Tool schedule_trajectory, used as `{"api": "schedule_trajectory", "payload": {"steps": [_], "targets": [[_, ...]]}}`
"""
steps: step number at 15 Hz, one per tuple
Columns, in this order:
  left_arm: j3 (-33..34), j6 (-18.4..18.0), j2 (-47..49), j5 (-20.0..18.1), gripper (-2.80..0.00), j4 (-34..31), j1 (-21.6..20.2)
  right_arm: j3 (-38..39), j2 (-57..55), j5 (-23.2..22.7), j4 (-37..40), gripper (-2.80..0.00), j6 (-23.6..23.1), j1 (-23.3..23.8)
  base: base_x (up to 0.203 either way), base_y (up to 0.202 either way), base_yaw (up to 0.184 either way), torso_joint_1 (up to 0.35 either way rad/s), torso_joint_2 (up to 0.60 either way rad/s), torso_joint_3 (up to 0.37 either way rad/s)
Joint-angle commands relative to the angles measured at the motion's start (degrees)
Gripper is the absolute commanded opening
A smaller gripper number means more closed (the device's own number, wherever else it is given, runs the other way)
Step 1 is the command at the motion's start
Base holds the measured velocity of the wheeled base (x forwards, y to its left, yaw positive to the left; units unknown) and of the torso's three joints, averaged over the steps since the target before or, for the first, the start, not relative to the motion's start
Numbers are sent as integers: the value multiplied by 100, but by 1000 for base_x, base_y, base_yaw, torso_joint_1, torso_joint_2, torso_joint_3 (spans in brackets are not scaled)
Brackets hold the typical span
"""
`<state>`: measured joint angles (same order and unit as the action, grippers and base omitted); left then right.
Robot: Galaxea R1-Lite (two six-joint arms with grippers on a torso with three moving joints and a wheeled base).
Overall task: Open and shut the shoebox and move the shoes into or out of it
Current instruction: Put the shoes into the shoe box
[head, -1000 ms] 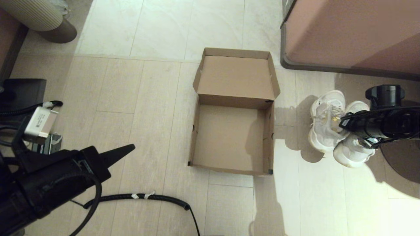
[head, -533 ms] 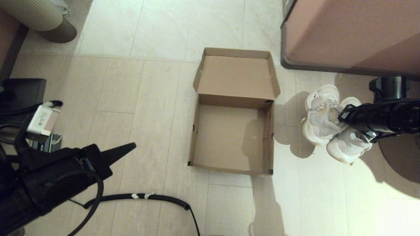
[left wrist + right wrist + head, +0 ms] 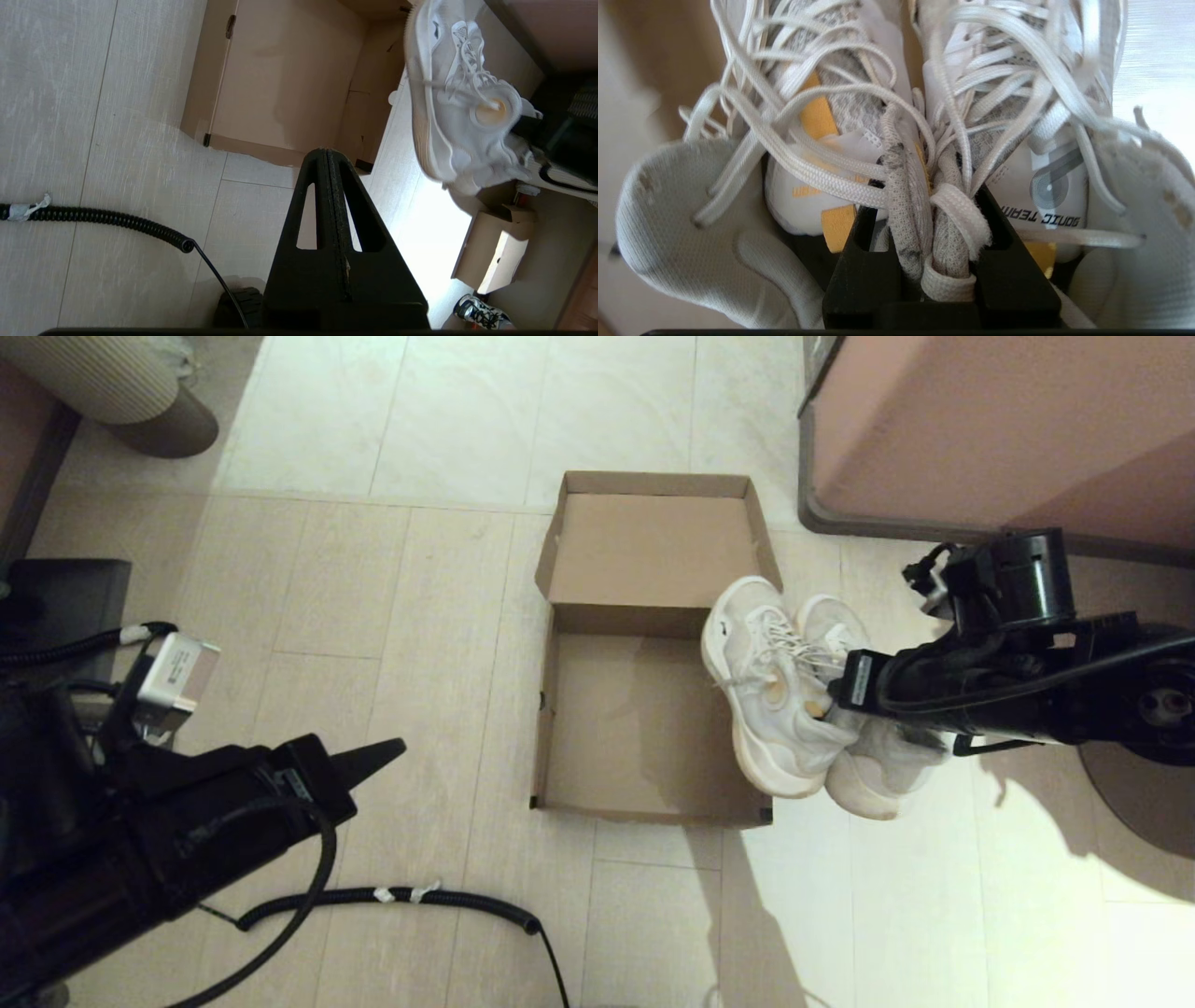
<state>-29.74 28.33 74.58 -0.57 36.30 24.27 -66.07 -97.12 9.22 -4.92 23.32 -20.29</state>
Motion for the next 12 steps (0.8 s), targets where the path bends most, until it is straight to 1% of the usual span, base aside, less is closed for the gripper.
{"api": "schedule_trajectory", "payload": {"steps": [1, 2, 3, 5, 7, 11, 12], "targets": [[-124, 12, 301, 3, -280, 25, 7, -14, 1, 135, -25, -280, 24, -391, 0, 0, 0, 0, 0, 0], [-182, 6, 347, 13, -280, 27, 7, -149, -51, 289, -26, -280, 42, -411, 0, 0, 0, 0, 0, 0], [-199, 6, 387, 13, -280, 27, 7, -208, -53, 334, -26, -280, 88, -447, 0, 0, 0, 0, 0, 0], [-208, 6, 461, 5, -280, 35, 7, -240, -71, 349, -26, -280, 107, -760, 0, 0, 0, 0, 0, 0], [-243, 6, 513, 13, -280, 44, 7, -463, -390, 456, -30, -280, 186, -1089, 0, 0, 0, 0, 0, 0], [-269, 6, 487, 13, -280, 44, -1, -1177, -1464, 1320, -38, -280, 692, -1483, 0, 0, 0, 0, 0, 0], [-269, 6, 487, 5, -280, 44, -1, -1296, -1680, 1431, -41, -280, 760, -1548, 0, 0, 0, 0, 0, 0]]}}
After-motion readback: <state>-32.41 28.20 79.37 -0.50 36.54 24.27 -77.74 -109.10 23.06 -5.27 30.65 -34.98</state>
